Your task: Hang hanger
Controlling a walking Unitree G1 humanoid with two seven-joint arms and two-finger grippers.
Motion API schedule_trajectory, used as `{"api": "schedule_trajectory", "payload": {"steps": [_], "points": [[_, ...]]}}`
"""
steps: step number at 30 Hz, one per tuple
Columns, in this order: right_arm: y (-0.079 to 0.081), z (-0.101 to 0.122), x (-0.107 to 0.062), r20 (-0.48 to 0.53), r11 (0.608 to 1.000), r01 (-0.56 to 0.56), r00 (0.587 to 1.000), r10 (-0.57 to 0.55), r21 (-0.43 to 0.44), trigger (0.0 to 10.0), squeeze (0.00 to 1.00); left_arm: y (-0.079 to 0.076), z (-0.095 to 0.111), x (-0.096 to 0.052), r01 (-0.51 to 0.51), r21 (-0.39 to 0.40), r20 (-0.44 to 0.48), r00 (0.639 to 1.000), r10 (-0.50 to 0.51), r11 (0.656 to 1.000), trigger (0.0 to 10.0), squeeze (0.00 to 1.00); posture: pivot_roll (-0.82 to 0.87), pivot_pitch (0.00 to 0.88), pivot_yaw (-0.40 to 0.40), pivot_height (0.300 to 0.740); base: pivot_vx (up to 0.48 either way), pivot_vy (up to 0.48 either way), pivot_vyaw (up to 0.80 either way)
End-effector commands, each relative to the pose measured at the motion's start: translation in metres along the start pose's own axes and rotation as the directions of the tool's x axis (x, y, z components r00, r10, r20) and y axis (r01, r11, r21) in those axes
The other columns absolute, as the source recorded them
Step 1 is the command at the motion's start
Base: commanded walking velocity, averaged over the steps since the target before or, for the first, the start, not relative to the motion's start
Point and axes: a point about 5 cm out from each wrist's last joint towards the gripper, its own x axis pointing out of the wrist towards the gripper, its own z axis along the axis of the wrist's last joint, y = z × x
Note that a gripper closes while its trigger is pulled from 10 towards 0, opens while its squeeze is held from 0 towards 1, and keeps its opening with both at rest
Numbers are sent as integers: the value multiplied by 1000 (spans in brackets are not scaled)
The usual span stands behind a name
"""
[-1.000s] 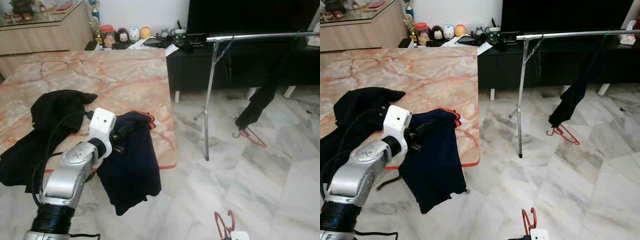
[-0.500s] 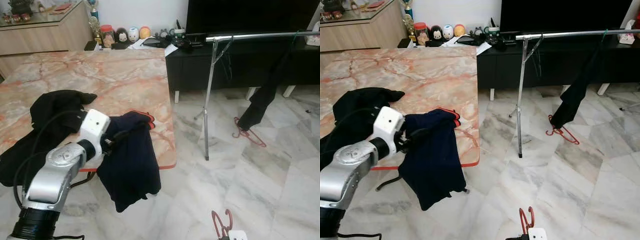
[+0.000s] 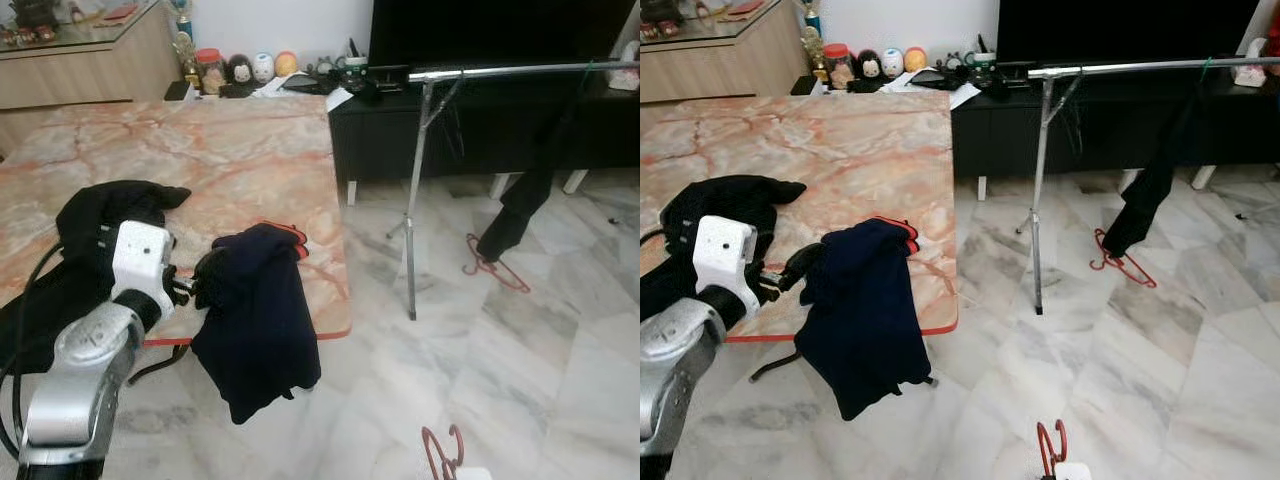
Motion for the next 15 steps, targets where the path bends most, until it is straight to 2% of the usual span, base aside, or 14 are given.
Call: {"api": "schedule_trajectory", "payload": {"steps": [1, 3, 5, 10, 15], "points": [[-3, -6, -2, -8, 1000, 6, 1000, -6, 0, 10000, 0, -3, 7, -4, -58, 10, 92, 994, 57, 998, 10000, 0, 44, 0, 13, 740, 0, 0, 0], [-3, -6, -2, -9, 1000, 7, 1000, -7, 0, 10000, 0, -4, 7, -3, -65, 11, 99, 993, 64, 998, 10000, 0, 44, 0, 13, 740, 0, 0, 0], [-4, -3, -1, 0, 1000, 12, 1000, -12, 14, 10000, 0, -11, -3, 0, -145, -1, 103, 984, 145, 989, 10000, 0, 33, 0, 15, 740, 0, 0, 0], [-3, 3, 0, 14, 1000, 13, 1000, -13, 25, 10000, 0, -20, -13, 3, -175, -15, 85, 981, 176, 984, 10000, 0, 21, 0, 17, 740, 0, 0, 0], [-9, 7, 1, 19, 999, 20, 1000, -20, 31, 10000, 0, -22, -13, 6, -189, 3, 106, 976, 188, 982, 10000, 0, 22, 0, 17, 740, 0, -390, 0]]}}
